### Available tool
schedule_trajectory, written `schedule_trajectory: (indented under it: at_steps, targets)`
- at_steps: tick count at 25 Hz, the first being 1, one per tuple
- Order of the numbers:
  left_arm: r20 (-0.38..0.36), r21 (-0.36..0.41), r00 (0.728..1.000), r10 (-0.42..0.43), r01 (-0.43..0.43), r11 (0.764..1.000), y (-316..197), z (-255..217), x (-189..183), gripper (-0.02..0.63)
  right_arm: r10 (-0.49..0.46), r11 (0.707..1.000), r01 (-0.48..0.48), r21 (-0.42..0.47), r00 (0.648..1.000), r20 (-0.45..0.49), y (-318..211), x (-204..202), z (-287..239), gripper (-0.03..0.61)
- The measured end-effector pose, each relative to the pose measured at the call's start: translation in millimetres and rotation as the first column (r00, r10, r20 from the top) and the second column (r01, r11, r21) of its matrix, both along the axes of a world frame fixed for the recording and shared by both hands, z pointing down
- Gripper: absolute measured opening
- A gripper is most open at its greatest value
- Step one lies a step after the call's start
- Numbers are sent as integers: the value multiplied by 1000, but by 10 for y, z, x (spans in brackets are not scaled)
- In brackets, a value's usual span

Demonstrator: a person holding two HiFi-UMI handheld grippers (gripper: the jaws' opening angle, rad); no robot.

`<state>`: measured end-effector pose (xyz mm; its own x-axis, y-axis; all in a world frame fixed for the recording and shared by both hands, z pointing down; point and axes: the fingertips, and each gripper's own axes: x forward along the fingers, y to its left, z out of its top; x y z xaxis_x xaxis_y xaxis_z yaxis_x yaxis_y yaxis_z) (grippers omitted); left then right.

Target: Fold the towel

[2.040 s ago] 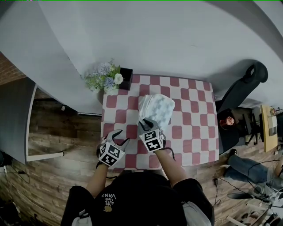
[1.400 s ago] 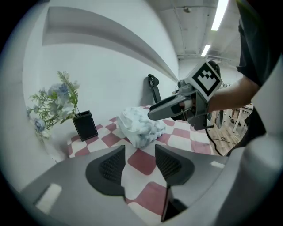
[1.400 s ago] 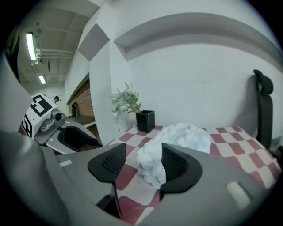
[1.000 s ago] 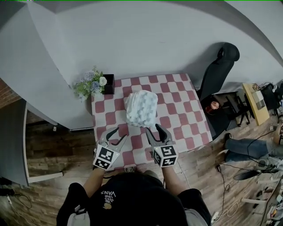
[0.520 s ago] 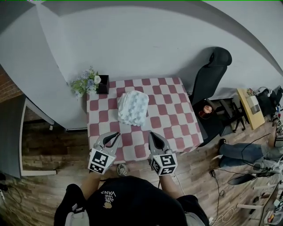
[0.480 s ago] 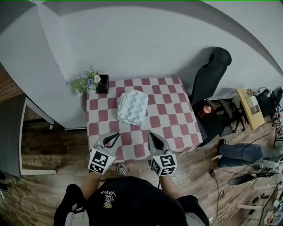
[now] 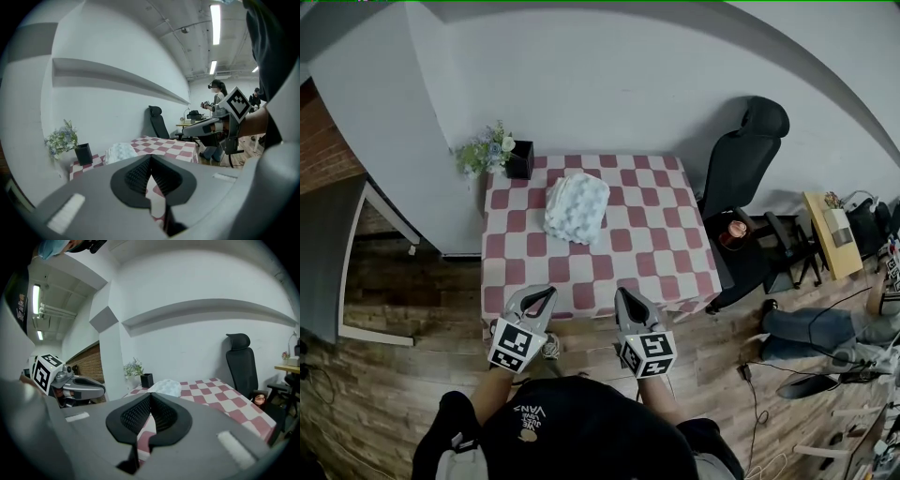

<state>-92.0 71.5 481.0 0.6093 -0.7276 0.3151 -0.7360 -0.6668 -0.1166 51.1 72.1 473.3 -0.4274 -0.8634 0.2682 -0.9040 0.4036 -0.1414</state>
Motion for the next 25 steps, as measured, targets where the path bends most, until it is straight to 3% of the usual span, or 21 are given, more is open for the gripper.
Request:
schedule_trajectory:
  at_steps: [12,25]
  targets:
    - [17,-30,997,-75,75,997,669,153,50,3,-42,998,42,-48,999,12,564,134,238,5]
    - [28,-40,992,-126,127,991,967,238,85,3,-82,995,82,-51,997,5,777,119,286,5]
